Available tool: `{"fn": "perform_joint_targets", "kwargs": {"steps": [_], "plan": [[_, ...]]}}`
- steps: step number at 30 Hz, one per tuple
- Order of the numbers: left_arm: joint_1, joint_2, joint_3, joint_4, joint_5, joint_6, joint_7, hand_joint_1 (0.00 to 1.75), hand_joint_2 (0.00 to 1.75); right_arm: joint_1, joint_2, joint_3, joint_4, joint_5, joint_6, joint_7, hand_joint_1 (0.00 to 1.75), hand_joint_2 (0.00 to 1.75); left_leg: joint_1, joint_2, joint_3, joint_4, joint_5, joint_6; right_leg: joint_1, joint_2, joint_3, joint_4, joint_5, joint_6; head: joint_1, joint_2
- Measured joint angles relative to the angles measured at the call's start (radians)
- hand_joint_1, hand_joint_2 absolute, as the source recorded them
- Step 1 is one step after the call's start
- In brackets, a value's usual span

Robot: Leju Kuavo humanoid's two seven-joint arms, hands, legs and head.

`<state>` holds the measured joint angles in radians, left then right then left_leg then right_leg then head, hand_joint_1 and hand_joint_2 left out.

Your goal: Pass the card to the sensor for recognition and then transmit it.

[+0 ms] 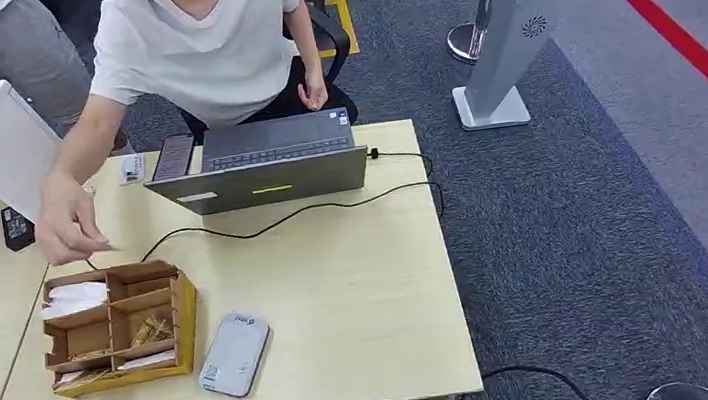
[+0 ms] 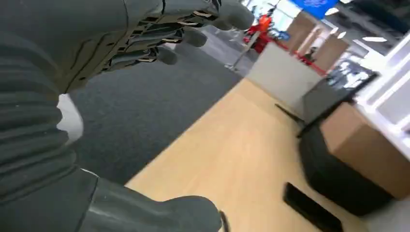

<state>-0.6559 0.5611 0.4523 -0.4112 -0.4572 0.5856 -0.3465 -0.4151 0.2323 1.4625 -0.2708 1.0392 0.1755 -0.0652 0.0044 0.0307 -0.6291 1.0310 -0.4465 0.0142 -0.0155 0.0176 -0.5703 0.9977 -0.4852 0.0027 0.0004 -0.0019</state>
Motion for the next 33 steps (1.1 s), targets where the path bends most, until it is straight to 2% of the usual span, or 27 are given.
{"fn": "perform_joint_targets", "kwargs": {"steps": [2, 5, 8, 10, 14, 18, 20, 23, 26, 30, 33], "plan": [[0.059, 0.029, 0.063, 0.005, 0.079, -0.042, 0.019, 0.00, 1.75, 0.001, 0.000, 0.000, 0.000, -0.016, -0.006, 0.007, 0.00, 1.75, -0.001, 0.003, 0.002, -0.001, -0.001, -0.002, 0.000, 0.002, 0.000, 0.000, 0.000, 0.000, 0.000, 0.000], [0.173, 0.046, 0.208, 0.020, 0.255, -0.150, 0.026, 0.00, 1.75, 0.004, -0.003, 0.000, 0.003, -0.037, -0.022, 0.023, 0.00, 1.75, -0.001, 0.009, 0.004, -0.001, -0.003, -0.004, 0.000, 0.010, -0.001, 0.000, 0.000, 0.000, -0.003, 0.000], [0.312, 0.040, 0.365, 0.043, 0.417, -0.254, 0.049, 0.00, 1.75, 0.005, -0.004, 0.000, 0.005, -0.049, -0.029, 0.032, 0.00, 1.75, -0.001, 0.010, 0.004, -0.001, -0.005, -0.005, 0.000, 0.010, -0.001, -0.001, -0.001, -0.002, -0.002, 0.000], [0.395, 0.021, 0.474, 0.056, 0.497, -0.290, 0.052, 0.00, 1.75, 0.005, -0.006, 0.000, 0.005, -0.052, -0.029, 0.033, 0.00, 1.75, 0.000, 0.011, 0.004, -0.001, -0.005, -0.005, 0.000, 0.011, -0.004, -0.002, -0.002, -0.002, -0.004, 0.000], [0.479, -0.014, 0.590, 0.076, 0.510, -0.293, 0.052, 0.00, 1.75, 0.005, -0.006, 0.000, 0.006, -0.052, -0.029, 0.033, 0.00, 1.75, 0.001, 0.003, 0.004, 0.000, -0.005, -0.005, 0.001, 0.002, -0.002, -0.003, -0.005, -0.002, -0.002, 0.000], [0.504, -0.024, 0.642, 0.085, 0.509, -0.284, 0.061, 0.00, 1.75, 0.005, -0.006, 0.000, 0.006, -0.053, -0.029, 0.033, 0.00, 1.75, 0.002, -0.001, 0.004, 0.000, -0.005, -0.005, 0.002, -0.002, 0.000, -0.002, -0.005, -0.002, -0.002, 0.000], [0.514, -0.032, 0.660, 0.089, 0.523, -0.271, 0.097, 0.00, 1.75, 0.005, -0.006, 0.000, 0.006, -0.053, -0.019, 0.032, 0.00, 1.75, 0.002, -0.001, 0.005, 0.000, -0.005, -0.005, 0.002, -0.003, 0.003, -0.002, -0.005, -0.002, -0.002, 0.000], [0.535, -0.090, 0.704, 0.095, 0.563, -0.268, 0.105, 0.00, 1.75, 0.005, -0.006, 0.000, 0.006, -0.052, -0.011, 0.029, 0.00, 1.75, 0.000, -0.001, 0.006, 0.000, -0.005, -0.005, 0.001, -0.002, 0.003, -0.002, -0.004, -0.002, -0.003, 0.000], [0.556, -0.180, 0.737, 0.109, 0.574, -0.287, 0.101, 0.00, 1.75, 0.004, -0.005, 0.006, 0.006, -0.047, 0.008, 0.022, 0.00, 1.75, 0.000, -0.002, 0.005, 0.000, -0.005, -0.005, 0.000, -0.002, 0.003, -0.003, -0.004, -0.002, -0.003, 0.000], [0.567, -0.310, 0.743, 0.136, 0.556, -0.433, 0.128, 0.00, 1.75, -0.001, -0.002, 0.021, 0.005, -0.036, 0.021, -0.004, 0.00, 1.75, -0.001, -0.007, 0.005, 0.000, -0.005, -0.005, -0.001, -0.008, 0.004, -0.004, -0.005, -0.001, -0.002, 0.000], [0.566, -0.392, 0.741, 0.155, 0.506, -0.474, 0.180, 0.00, 1.75, -0.004, 0.000, 0.037, 0.001, -0.017, 0.020, -0.031, 0.00, 1.75, -0.001, -0.007, 0.005, 0.000, -0.005, -0.004, -0.001, -0.008, 0.005, -0.004, -0.004, 0.000, -0.002, 0.000]]}}
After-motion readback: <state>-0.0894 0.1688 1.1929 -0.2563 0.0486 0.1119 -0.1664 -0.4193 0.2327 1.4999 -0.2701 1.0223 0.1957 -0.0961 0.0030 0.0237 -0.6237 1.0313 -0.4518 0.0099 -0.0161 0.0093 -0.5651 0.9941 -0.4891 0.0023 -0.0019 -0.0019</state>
